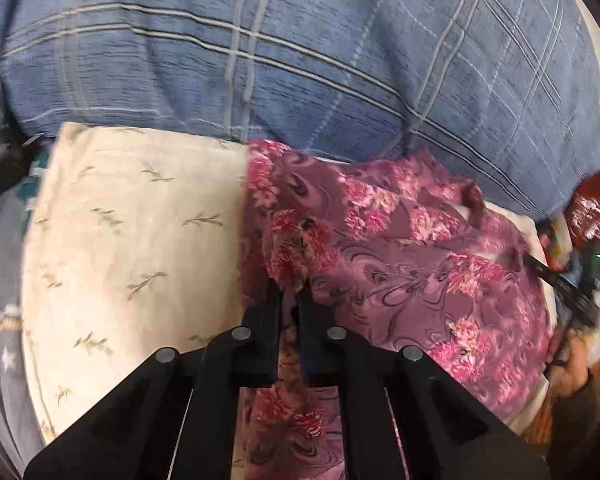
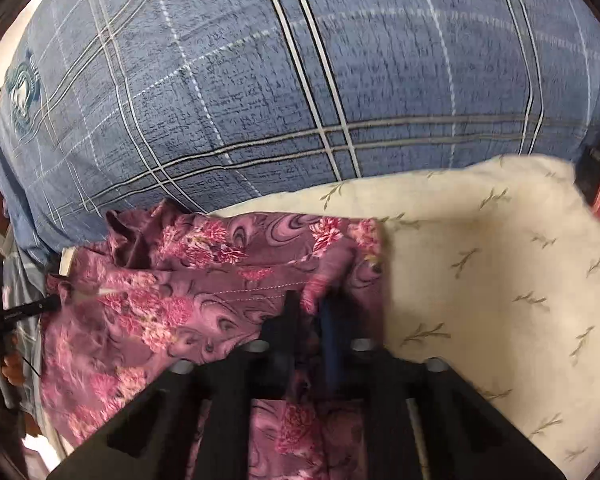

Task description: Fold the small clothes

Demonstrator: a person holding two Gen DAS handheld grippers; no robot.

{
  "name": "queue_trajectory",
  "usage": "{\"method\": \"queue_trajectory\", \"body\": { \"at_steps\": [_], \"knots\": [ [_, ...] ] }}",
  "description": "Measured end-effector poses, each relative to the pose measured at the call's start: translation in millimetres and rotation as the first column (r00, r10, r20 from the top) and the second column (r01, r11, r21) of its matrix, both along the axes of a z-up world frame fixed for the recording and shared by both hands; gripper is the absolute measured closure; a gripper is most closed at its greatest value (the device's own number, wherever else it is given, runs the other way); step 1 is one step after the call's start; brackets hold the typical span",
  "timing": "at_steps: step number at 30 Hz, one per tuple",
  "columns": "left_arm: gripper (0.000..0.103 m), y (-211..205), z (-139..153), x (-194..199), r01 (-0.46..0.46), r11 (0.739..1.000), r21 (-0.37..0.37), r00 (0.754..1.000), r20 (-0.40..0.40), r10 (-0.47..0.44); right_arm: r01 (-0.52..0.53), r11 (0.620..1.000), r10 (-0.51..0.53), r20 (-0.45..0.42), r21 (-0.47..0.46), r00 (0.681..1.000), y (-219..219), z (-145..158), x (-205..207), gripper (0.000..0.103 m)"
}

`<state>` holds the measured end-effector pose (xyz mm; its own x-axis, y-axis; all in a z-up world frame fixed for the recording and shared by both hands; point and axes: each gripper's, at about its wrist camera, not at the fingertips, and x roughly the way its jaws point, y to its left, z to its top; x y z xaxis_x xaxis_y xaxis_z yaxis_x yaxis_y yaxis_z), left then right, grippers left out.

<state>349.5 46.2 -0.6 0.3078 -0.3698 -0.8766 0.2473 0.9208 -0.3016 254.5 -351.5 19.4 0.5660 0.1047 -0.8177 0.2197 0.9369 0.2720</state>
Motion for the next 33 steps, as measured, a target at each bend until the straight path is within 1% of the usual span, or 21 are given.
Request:
{"method": "queue_trajectory", "body": {
  "at_steps": [1, 4, 7, 9, 11, 13, 15, 17, 18, 19, 20, 21, 22, 24, 26, 27, 28, 29, 30, 31, 33],
  "knots": [
    [0.098, 1, 9, -7, -0.010, 1.000, 0.008, 0.999, 0.046, 0.010, 0.002, 1.000, -0.002, 0.024, -0.002, 1.000, -1, 5, -4, 0.097],
    [0.098, 0, 34, -23, -0.003, 0.999, 0.037, 0.987, 0.159, -0.003, 0.024, 0.999, -0.030, 0.151, 0.043, 0.988, -10, 35, -20, 0.098],
    [0.098, -2, 50, -23, -0.009, 0.999, 0.033, 0.980, 0.200, 0.003, 0.038, 0.997, -0.054, 0.226, 0.074, 0.973, -18, 57, -23, 0.098],
    [0.098, -4, 56, -13, -0.050, 0.998, 0.042, 0.973, 0.229, 0.039, 0.051, 0.995, -0.073, 0.262, 0.089, 0.962, -22, 67, -18, 0.098],
    [0.098, -3, 54, 4, -0.096, 0.995, 0.015, 0.970, 0.226, 0.090, 0.073, 0.992, -0.100, 0.281, 0.104, 0.954, -26, 69, -14, 0.099],
    [0.098, -1, 40, 22, -0.150, 0.989, 0.009, 0.970, 0.196, 0.145, 0.111, 0.987, -0.138, 0.268, 0.113, 0.953, -34, 59, -5, 0.099],
    [0.098, 3, 17, 38, -0.179, 0.984, 0.012, 0.975, 0.133, 0.176, 0.147, 0.980, -0.175, 0.231, 0.132, 0.957, -45, 43, 4, 0.098],
    [0.098, 1, -16, 50, -0.188, 0.981, 0.055, 0.982, 0.036, 0.186, 0.174, 0.976, -0.194, 0.154, 0.131, 0.969, -51, 19, 14, 0.098],
    [0.097, -1, -27, 52, -0.185, 0.980, 0.080, 0.983, 0.015, 0.184, 0.182, 0.976, -0.195, 0.112, 0.118, 0.974, -51, 8, 18, 0.098],
    [0.096, -3, -31, 51, -0.179, 0.980, 0.089, 0.984, 0.021, 0.178, 0.187, 0.975, -0.196, 0.061, 0.122, 0.979, -52, -4, 22, 0.098],
    [0.093, -3, -26, 48, -0.177, 0.979, 0.103, 0.984, 0.056, 0.172, 0.179, 0.974, -0.185, 0.030, 0.136, 0.982, -51, -11, 24, 0.098],
    [0.089, -1, -22, 47, -0.178, 0.978, 0.108, 0.983, 0.062, 0.173, 0.186, 0.974, -0.191, 0.026, 0.133, 0.981, -52, -11, 20, 0.095],
    [0.088, 3, -17, 45, -0.183, 0.978, 0.100, 0.982, 0.055, 0.178, 0.190, 0.972, -0.197, 0.041, 0.137, 0.979, -52, -7, 16, 0.093],
    [0.087, 18, -3, 35, -0.194, 0.979, 0.054, 0.981, 0.034, 0.192, 0.194, 0.970, -0.210, 0.097, 0.148, 0.973, -55, 10, -4, 0.092],
    [0.083, 35, 12, 15, -0.177, 0.984, -0.001, 0.984, 0.014, 0.177, 0.173, 0.969, -0.199, 0.148, 0.176, 0.969, -55, 30, -36, 0.091],
    [0.076, 40, 18, 5, -0.171, 0.985, -0.017, 0.985, 0.006, 0.171, 0.161, 0.970, -0.190, 0.156, 0.181, 0.969, -52, 35, -51, 0.088],
    [0.062, 47, 24, -10, -0.165, 0.985, -0.047, 0.986, -0.001, 0.165, 0.157, 0.971, -0.187, 0.161, 0.182, 0.969, -51, 39, -67, 0.078],
    [0.055, 53, 28, -27, -0.164, 0.983, -0.077, 0.987, -0.011, 0.163, 0.161, 0.970, -0.191, 0.160, 0.182, 0.969, -48, 42, -89, 0.071],
    [0.047, 60, 30, -45, -0.167, 0.980, -0.111, 0.986, -0.027, 0.164, 0.168, 0.968, -0.199, 0.160, 0.188, 0.967, -46, 42, -110, 0.057],
    [0.046, 69, 31, -67, -0.160, 0.971, -0.181, 0.987, -0.056, 0.152, 0.178, 0.963, -0.211, 0.160, 0.201, 0.964, -45, 41, -127, 0.049],
    [0.043, 76, 28, -99, -0.152, 0.947, -0.284, 0.986, -0.113, 0.125, 0.208, 0.945, -0.253, 0.161, 0.252, 0.954, -44, 34, -163, 0.045]
  ]
}}
